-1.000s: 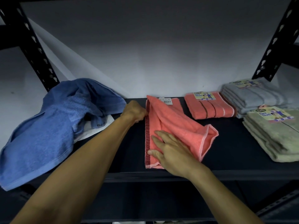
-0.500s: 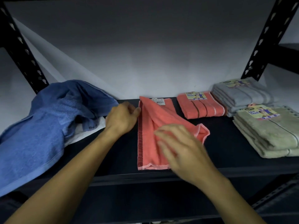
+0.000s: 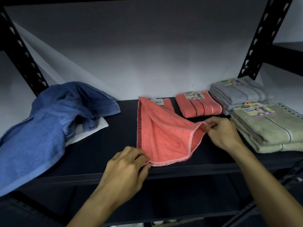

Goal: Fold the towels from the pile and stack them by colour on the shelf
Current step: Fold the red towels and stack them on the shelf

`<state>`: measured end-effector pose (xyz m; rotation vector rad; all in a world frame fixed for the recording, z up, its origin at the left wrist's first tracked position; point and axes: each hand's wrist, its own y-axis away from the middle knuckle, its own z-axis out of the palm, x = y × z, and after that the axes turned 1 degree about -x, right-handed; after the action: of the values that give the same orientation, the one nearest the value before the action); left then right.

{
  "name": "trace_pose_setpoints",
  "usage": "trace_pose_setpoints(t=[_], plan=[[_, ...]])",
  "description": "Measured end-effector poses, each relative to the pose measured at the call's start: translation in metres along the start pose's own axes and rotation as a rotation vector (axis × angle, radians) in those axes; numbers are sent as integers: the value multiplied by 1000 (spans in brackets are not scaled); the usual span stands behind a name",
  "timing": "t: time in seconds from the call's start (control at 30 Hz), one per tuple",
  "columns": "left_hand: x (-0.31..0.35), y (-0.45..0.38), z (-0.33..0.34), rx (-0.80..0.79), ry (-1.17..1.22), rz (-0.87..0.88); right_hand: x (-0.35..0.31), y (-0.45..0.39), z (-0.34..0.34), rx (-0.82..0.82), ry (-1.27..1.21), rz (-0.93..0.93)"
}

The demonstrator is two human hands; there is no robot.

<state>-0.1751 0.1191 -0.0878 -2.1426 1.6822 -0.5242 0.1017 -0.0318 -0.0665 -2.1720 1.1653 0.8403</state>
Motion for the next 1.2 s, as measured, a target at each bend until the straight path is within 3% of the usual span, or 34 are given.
trace_pose_setpoints(t=[0.13,0.27,0.4,0.5,0.63,0.7,0.8,0.97,1.1,1.2], plan=[[1,1,2,32,-67,72,-4,1,-6,51,-372,137],[1,4,4,20,-139,114,-8,3,-11,3,-737,337],[1,5,5,1,-148,113,-5,0,-11,-40,-817,445],[3,4,4,-2,-148,110,-2,1,-5,34,-626,339],[4,4,3,-8,-138,102,9,4,0,89,180,-171],[4,4,3,-11,-130,100,10,6,0,84,324,-308],[4,4,2,-11,-112,83,4,3,-2,165,74,-298],[4,6,3,-4,-97,66,-23,-1,-15,180,-449,10],[4,7,2,0,-72,53,-53,8,-14,168,-604,-48],[3,10,3,-6,-42,53,-75,18,-11,132,-587,-195]])
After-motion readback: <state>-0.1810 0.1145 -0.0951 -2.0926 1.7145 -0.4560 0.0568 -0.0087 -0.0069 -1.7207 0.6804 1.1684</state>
